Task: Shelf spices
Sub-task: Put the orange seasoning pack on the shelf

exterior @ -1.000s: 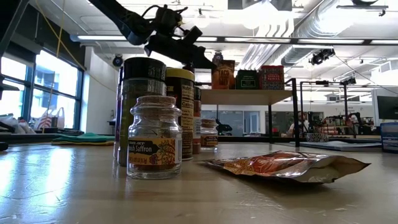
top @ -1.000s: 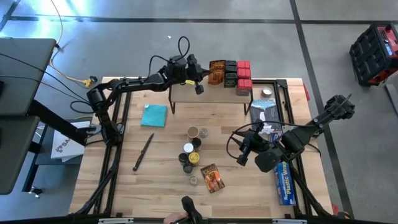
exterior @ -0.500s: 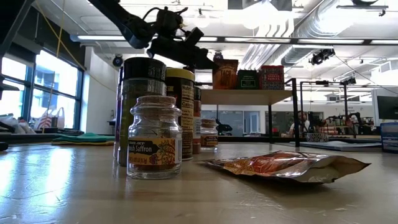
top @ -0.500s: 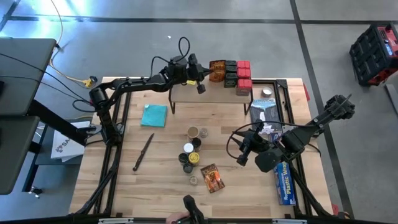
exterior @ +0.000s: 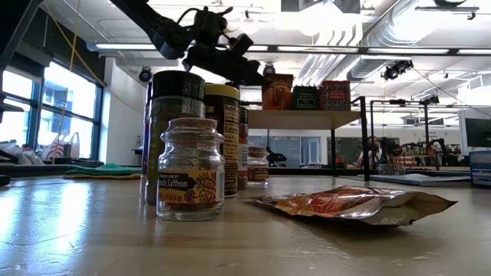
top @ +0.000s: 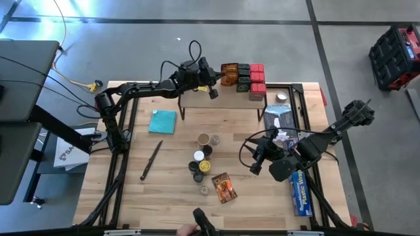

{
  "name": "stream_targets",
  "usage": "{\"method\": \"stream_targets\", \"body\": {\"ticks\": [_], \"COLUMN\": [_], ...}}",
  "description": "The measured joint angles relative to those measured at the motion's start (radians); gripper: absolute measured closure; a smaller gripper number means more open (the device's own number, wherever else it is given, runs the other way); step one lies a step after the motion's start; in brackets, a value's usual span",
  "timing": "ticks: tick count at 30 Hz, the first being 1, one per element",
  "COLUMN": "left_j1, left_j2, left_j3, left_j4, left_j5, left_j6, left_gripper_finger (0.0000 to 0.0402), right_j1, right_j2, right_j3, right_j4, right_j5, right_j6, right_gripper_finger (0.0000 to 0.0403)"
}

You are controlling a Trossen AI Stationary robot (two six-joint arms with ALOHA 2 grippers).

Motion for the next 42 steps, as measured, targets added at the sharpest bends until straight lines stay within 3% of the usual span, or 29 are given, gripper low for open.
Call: {"method": "stream_targets", "body": {"ticks": [12, 26, 42], "left_j1": [-0.015, -0.028, -0.036], "left_j2": [-0.001, -0.002, -0.033], "left_j3": [0.0, 0.0, -0.001], "left_j4": [-0.008, -0.008, -0.008], "left_j5": [0.0, -0.008, -0.036], "left_j6": [-0.009, -0.019, -0.013], "left_gripper_finger": [0.0396, 0.0309, 0.0302], "right_j1": [0.0, 0.0, 0.0], "right_j2": [0.0, 0.0, 0.0], "right_j3": [0.0, 0.0, 0.0], "right_j4": [0.0, 0.001, 0.001], "right_j5": [-0.02, -0.02, -0.026], "right_j6": [0.0, 0.0, 0.003], "right_gripper_finger": [0.0313, 0.0313, 0.0313]}}
